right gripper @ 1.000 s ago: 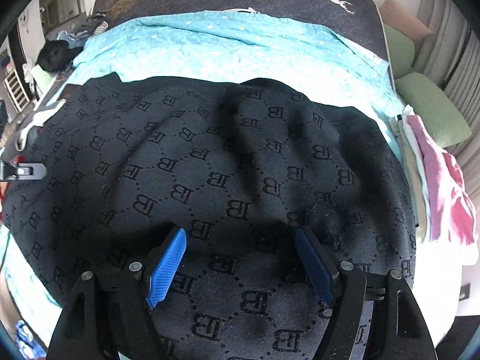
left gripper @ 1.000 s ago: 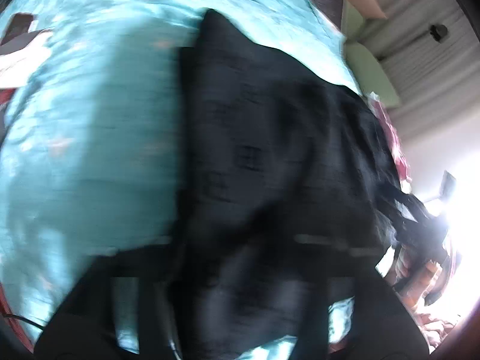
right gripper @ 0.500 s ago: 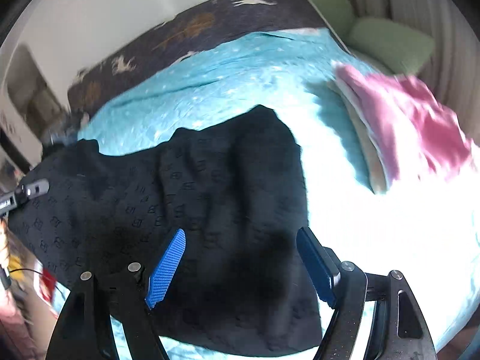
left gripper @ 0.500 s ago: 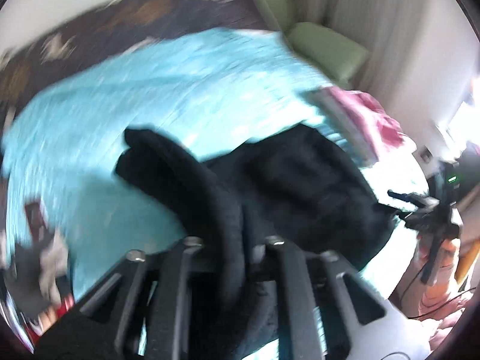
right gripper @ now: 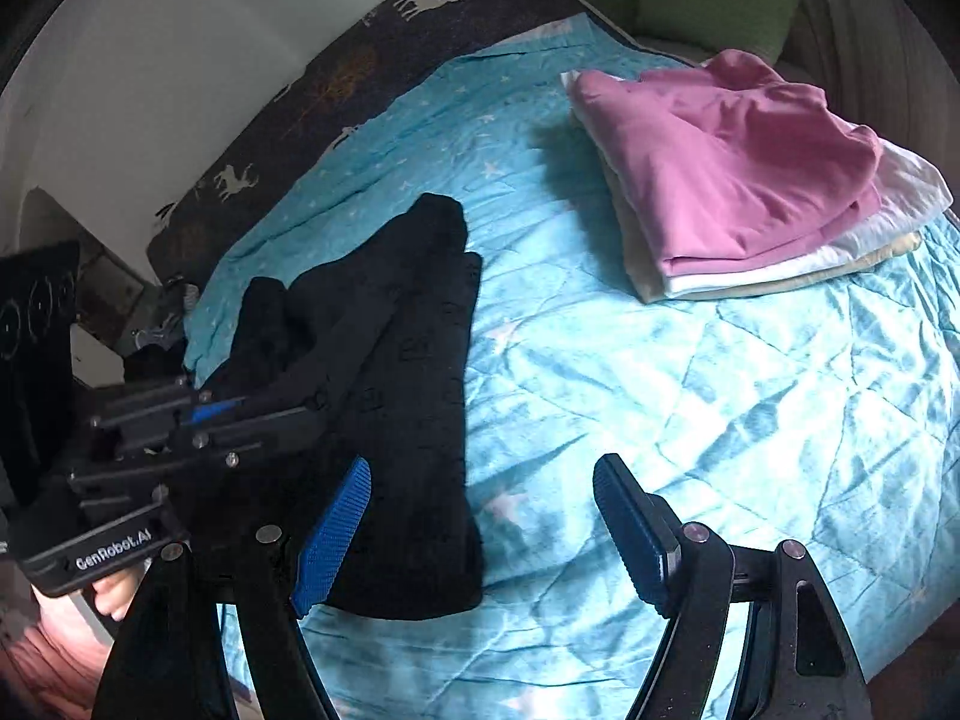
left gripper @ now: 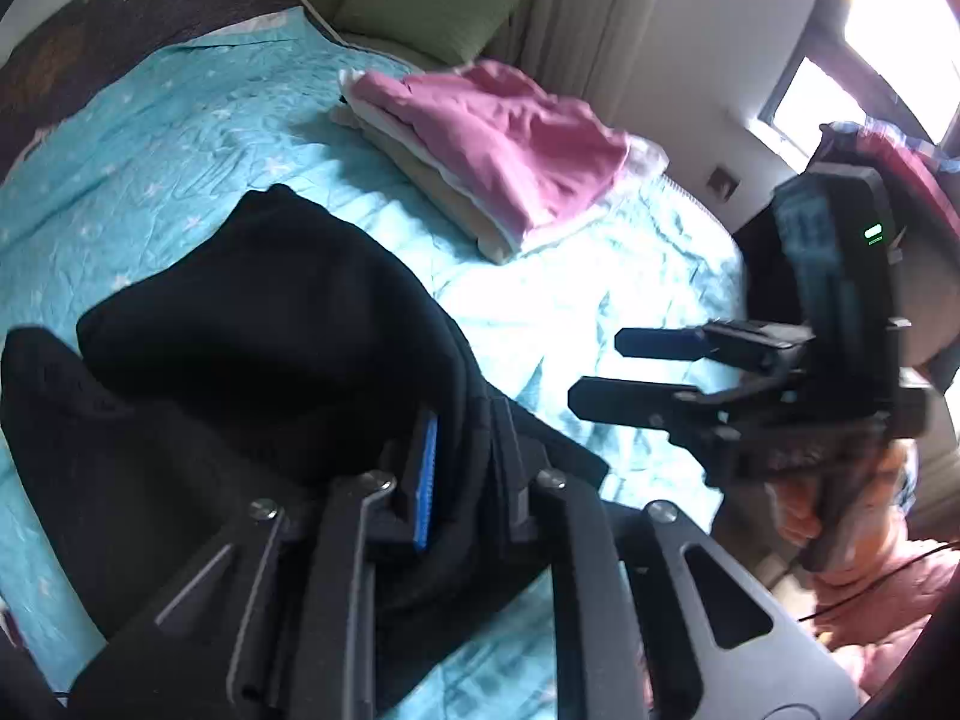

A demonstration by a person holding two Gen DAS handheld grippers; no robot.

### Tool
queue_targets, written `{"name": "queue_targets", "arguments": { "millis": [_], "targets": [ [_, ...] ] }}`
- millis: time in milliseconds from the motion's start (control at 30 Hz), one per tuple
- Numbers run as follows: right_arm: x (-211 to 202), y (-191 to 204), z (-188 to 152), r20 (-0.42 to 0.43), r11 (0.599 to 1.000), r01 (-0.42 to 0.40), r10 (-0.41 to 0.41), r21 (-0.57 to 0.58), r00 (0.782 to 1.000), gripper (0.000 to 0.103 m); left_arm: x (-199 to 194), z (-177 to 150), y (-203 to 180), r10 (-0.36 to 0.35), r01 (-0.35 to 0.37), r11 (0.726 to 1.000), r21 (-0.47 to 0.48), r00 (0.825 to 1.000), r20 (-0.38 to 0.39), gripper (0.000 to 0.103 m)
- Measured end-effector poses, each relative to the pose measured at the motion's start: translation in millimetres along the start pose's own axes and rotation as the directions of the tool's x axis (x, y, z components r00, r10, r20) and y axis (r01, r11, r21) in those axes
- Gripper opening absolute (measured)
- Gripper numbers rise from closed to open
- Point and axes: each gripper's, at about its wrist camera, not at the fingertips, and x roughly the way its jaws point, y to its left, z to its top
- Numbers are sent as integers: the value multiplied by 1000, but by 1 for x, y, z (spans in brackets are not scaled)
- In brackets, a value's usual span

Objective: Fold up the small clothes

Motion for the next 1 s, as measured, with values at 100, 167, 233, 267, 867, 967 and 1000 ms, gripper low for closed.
{"name": "queue_targets", "arguments": {
  "millis": [100, 167, 233, 267, 867, 967, 1000],
  "targets": [
    [-2, -1, 4, -21, 1000, -22, 22, -13, 1000, 78, -51, -9, 10, -32, 35, 999, -39, 996, 83, 28],
    [-1, 4, 9, -32, 998, -59, 58, -31, 998, 78, -89, -21, 14, 18, -13, 999, -32, 986, 167, 44],
    [-1, 14, 15, -29, 993, -97, 95, -70, 995, 78, -117, -35, 23, 110, -97, 993, -66, 966, 232, 60],
    [-2, 18, 17, -28, 991, -106, 104, -85, 994, 78, -131, -45, 35, 157, -133, 985, -106, 953, 259, 62],
    [114, 223, 121, -450, 875, -303, 113, -378, 886, 79, -94, -142, 142, 166, -72, 905, -420, 967, 192, 62],
    [172, 250, 127, -537, 867, -278, 14, -414, 844, 79, -96, -156, 159, 153, -44, 894, -446, 965, 212, 63],
    [192, 259, 127, -558, 863, -266, -22, -430, 830, 79, -97, -160, 164, 154, -39, 891, -451, 963, 221, 63]
  ]
}}
